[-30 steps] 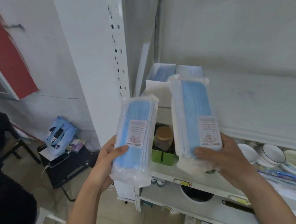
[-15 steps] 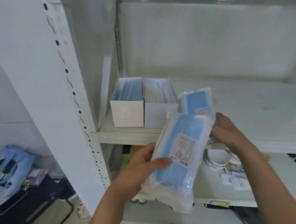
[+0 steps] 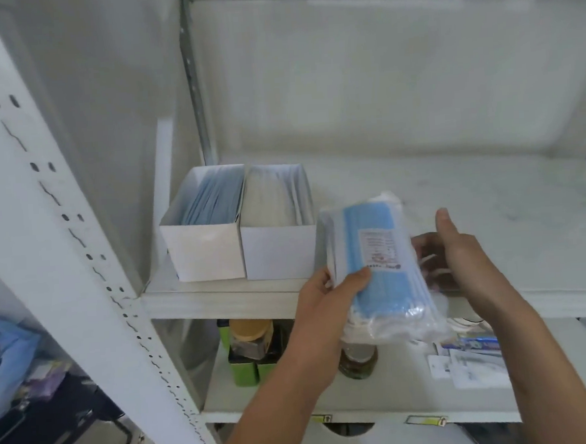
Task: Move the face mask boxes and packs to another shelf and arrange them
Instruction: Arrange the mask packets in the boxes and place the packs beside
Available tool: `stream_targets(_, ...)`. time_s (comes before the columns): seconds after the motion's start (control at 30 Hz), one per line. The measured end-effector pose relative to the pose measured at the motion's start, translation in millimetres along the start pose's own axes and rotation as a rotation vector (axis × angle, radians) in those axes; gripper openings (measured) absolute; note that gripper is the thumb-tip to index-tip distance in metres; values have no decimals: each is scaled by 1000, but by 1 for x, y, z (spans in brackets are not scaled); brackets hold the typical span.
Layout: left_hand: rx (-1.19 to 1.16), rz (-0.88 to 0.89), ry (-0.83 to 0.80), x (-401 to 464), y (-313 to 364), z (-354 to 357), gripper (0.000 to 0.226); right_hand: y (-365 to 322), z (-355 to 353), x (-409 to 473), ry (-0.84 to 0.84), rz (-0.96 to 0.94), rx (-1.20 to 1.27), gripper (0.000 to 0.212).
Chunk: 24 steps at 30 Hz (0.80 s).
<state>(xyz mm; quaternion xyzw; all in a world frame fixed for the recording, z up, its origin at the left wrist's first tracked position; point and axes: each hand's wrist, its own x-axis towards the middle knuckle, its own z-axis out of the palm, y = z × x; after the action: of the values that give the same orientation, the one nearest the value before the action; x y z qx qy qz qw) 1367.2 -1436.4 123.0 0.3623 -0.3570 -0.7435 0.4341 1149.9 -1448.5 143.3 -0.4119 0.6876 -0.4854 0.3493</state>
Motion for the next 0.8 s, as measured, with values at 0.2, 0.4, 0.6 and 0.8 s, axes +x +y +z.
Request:
stream_targets(0.2,-5,29,-43,13,5,12,34,1,-5,5,-246,-56,-105,36)
stream_targets(0.4,79,-56,-90,8,17,3,30,10,9,32,31,-50,30,14)
stream_targets(0.6,548,350,-37,-22,63,-44,21,7,32,39,311,-146,-344,25)
stream_targets(0.8,916,1102,480,-9,121,-87,14,-3,44,33,213,-123,-282,59)
